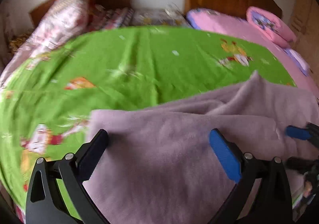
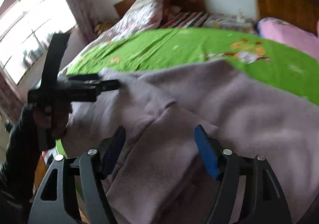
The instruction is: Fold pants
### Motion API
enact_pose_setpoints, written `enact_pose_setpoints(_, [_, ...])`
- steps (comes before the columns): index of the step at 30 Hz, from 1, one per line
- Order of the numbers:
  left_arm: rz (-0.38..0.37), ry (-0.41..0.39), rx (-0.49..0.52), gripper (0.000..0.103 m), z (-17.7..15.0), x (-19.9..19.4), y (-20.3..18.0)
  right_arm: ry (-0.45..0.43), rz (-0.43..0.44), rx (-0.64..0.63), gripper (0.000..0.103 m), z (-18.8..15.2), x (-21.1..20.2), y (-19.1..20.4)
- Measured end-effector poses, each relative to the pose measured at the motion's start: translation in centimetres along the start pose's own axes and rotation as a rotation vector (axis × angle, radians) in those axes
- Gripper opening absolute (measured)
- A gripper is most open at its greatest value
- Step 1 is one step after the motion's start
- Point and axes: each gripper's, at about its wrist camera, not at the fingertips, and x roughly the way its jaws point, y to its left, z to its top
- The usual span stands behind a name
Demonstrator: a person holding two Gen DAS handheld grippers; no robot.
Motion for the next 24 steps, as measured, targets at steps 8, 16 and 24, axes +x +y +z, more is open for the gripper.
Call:
enact_pose_setpoints(8, [-0.052,-0.143,0.103,0.101,-5.2,-8.1,-5.9,-0.137,-0.016,0.021,0.085,-5.3,-9.2,-1.4])
enact_pose_setpoints(16, [-0.015,-0.082,0.227,0.102,-11.5,-5.8,-12.1,-0.030,-0.222,0.035,0.087,-11.8,-9.3,-4.2])
enact_pose_setpoints(24, [-0.046,-0.057,0.190,0.102,-11.7,-5.1,-11.2,-0.057,-0.172,0.078,0.087,-12.8,-9.3,-6.2])
